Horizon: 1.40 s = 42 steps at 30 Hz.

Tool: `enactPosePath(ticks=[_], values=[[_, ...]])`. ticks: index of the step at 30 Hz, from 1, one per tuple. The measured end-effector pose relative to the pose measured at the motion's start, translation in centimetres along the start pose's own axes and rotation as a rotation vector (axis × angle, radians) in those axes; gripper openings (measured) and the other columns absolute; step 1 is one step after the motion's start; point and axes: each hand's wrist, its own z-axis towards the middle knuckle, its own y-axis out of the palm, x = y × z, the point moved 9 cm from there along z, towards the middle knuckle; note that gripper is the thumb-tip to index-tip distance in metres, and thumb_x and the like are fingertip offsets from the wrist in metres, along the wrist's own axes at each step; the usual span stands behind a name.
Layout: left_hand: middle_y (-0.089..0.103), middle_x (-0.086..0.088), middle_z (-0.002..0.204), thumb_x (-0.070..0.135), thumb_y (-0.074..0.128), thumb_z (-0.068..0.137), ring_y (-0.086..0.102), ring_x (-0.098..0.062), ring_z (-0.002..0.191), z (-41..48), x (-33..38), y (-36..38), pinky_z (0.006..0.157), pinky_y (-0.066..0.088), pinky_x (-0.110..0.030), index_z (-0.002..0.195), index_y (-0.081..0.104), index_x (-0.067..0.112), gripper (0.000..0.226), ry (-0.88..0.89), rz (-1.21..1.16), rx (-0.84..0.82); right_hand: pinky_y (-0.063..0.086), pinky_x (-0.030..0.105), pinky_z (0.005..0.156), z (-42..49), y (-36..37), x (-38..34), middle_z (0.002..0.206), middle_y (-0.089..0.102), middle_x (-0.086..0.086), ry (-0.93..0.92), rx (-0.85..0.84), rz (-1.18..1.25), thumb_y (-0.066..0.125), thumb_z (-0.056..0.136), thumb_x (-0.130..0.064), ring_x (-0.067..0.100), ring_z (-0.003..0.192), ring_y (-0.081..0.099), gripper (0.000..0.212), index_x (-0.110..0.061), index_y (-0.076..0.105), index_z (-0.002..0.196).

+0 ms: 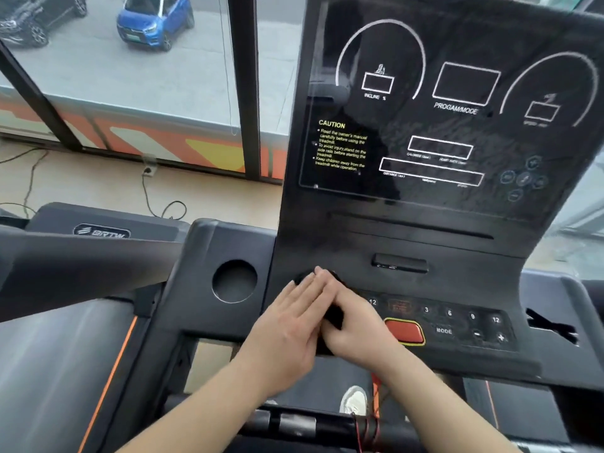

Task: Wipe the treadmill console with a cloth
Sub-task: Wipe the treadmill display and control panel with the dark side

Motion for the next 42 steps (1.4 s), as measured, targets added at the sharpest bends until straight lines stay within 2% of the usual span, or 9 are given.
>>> enactPosePath(ticks=[4, 7, 9, 15, 22, 28, 32, 38, 42], values=[[0.008, -0.014, 0.171, 0.045, 0.007, 0.099, 0.011, -0.028, 0.159, 2.0, -0.4, 2.3, 0.129, 0.005, -0.043, 0.161, 0.026, 0.01, 0.074, -0.202, 0.256, -0.222, 0.04, 0.013, 0.108, -5.1, -7.4, 3.7, 0.141, 0.06, -0.012, 0.141, 0.466, 0.099, 0.063, 0.087, 0.002, 0.0, 0.137, 0.049, 0.041, -0.021, 0.073, 0.119], [0.0, -0.014, 0.172, 0.052, -0.008, 0.095, 0.0, -0.028, 0.159, 2.8, -0.6, 3.6, 0.129, -0.003, -0.046, 0.163, 0.016, 0.012, 0.083, -0.346, 0.375, -0.299, 0.04, 0.029, 0.114, -8.1, -10.5, 7.2, 0.136, 0.065, -0.008, 0.248, 0.58, 0.019, 0.068, 0.09, -0.002, 0.007, 0.137, 0.051, 0.029, -0.02, 0.076, 0.112], [0.005, -0.015, 0.171, 0.054, 0.004, 0.099, 0.003, -0.029, 0.159, 3.5, 1.4, 5.0, 0.127, -0.003, -0.048, 0.162, 0.018, 0.009, 0.078, -0.384, 0.387, -0.267, 0.041, 0.038, 0.116, -9.4, -12.0, 9.3, 0.134, 0.066, -0.004, 0.284, 0.591, -0.018, 0.067, 0.091, -0.003, 0.011, 0.137, 0.051, 0.027, -0.016, 0.076, 0.112], [-0.006, 0.001, 0.172, 0.049, 0.011, 0.105, -0.007, -0.021, 0.159, 7.5, 6.8, 9.5, 0.127, -0.01, -0.042, 0.164, 0.013, 0.022, 0.065, -0.015, 0.369, -0.409, 0.036, 0.034, 0.117, -11.7, -16.4, 13.6, 0.138, 0.064, -0.004, 0.327, 0.569, -0.106, 0.062, 0.094, -0.005, 0.011, 0.141, 0.047, 0.029, -0.016, 0.074, 0.119], [0.046, -0.013, 0.154, 0.051, 0.023, 0.1, 0.037, -0.041, 0.14, 5.5, 6.0, 8.8, 0.119, 0.029, -0.06, 0.152, 0.048, 0.017, 0.066, -0.479, 0.426, -0.303, 0.033, 0.031, 0.118, -14.3, -20.5, 19.6, 0.146, 0.058, -0.007, 0.422, 0.576, 0.017, 0.061, 0.097, -0.012, 0.01, 0.141, 0.046, 0.033, -0.02, 0.069, 0.128], [0.004, 0.008, 0.173, 0.049, 0.017, 0.106, -0.004, -0.023, 0.158, 10.6, 14.6, 14.2, 0.127, -0.006, -0.047, 0.164, 0.013, 0.026, 0.062, -0.141, 0.336, -0.466, 0.031, 0.026, 0.117, -14.0, -22.6, 21.8, 0.153, 0.048, -0.012, 0.4, 0.56, 0.029, 0.058, 0.099, -0.019, 0.005, 0.143, 0.041, 0.039, -0.021, 0.061, 0.138], [-0.014, 0.014, 0.17, 0.051, 0.013, 0.105, -0.021, -0.02, 0.156, 11.4, 15.1, 15.4, 0.124, -0.014, -0.056, 0.164, -0.001, 0.03, 0.063, -0.321, 0.333, -0.439, 0.04, 0.037, 0.117, -15.3, -24.1, 23.8, 0.14, 0.06, -0.009, 0.382, 0.566, 0.106, 0.056, 0.098, -0.011, 0.008, 0.134, 0.052, 0.038, -0.019, 0.062, 0.135], [-0.003, 0.007, 0.172, 0.048, 0.021, 0.105, -0.012, -0.021, 0.158, 13.8, 24.7, 22.6, 0.126, -0.006, -0.055, 0.164, 0.011, 0.024, 0.064, -0.005, 0.293, -0.59, 0.038, 0.029, 0.112, -17.2, -25.6, 26.6, 0.14, 0.062, -0.01, 0.426, 0.505, 0.042, 0.054, 0.101, -0.017, 0.01, 0.134, 0.053, 0.039, -0.025, 0.06, 0.138], [-0.011, 0.016, 0.169, 0.049, 0.013, 0.106, -0.019, -0.017, 0.157, 19.2, 21.0, 21.1, 0.119, -0.015, -0.063, 0.163, 0.001, 0.034, 0.06, -0.091, 0.482, -0.461, 0.037, 0.023, 0.108, -17.0, -26.8, 27.0, 0.138, 0.061, -0.012, 0.413, 0.427, 0.065, 0.05, 0.103, -0.019, 0.007, 0.131, 0.052, 0.041, -0.027, 0.056, 0.143]])
